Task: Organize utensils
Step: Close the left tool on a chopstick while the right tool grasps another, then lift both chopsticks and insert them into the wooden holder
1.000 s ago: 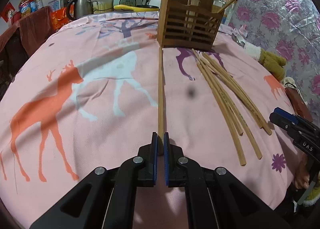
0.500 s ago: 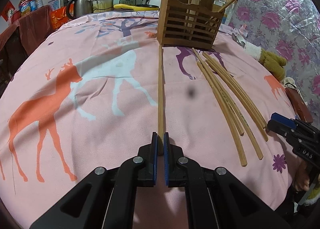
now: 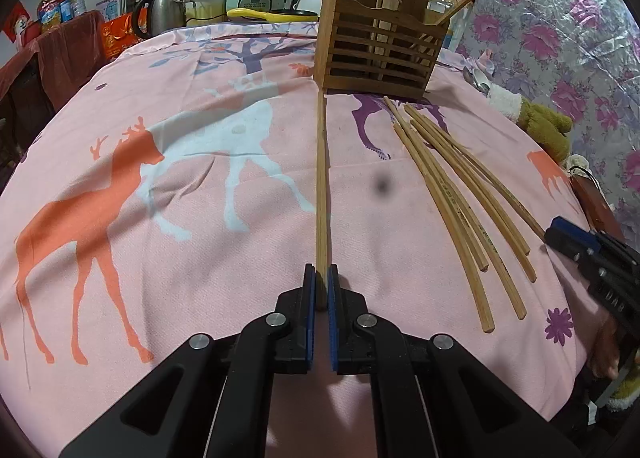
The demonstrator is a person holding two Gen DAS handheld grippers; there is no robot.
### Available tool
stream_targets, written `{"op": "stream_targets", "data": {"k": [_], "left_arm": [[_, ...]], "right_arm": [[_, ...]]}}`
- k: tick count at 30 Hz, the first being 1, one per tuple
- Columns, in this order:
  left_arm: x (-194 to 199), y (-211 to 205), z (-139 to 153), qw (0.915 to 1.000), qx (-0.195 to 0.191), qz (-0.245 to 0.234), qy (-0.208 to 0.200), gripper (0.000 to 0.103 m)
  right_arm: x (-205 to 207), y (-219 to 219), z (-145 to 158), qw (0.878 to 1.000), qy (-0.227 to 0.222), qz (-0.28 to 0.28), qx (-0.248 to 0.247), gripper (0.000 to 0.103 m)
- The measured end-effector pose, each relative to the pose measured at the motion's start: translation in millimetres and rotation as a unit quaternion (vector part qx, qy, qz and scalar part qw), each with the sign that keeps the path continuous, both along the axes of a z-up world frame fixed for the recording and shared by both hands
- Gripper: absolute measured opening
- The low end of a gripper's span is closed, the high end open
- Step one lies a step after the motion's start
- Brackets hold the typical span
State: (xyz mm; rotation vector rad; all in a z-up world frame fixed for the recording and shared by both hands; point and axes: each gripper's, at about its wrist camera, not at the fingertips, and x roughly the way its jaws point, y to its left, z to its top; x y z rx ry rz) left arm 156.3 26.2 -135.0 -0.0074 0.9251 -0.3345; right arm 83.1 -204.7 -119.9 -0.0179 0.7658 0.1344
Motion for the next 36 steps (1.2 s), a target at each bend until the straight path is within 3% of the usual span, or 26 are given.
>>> {"op": "stream_targets", "data": {"k": [3,6,7,17,27,36], "left_arm": [[0,0,0,1.0000,0.002,0.000,-0.001,0.007],[0,0,1,1.0000,0.001,0.000,-0.001,0.007],[0,0,1,1.0000,0.000,0.000,-0.001,0.007],[-3,2,17,0.9999,-0.005,0.007,-0.011,0.006],[9,4,96,0.9974,-0.017,0.011,-0.069,0.006],[45,-16,161,0.9955,-0.025,-0.017,-0.089,0.006]], "right_arm": [[7,-2,-3,1.000,0.019,-0.006,0.004,0.024],[12,-11,-8,0.998,0.042,-0.017,0.031,0.009],[12,-14,-7,0.998,0.042,-0.019,0.040,0.008],[0,-22,19,0.998,-0.015,-0.036,0.053,0.007],[2,-21,80,0.994,-0.088,-0.027,0.056,0.006],[32,-19,131,0.989,-0.126,-0.013,0.074,0.006]]}}
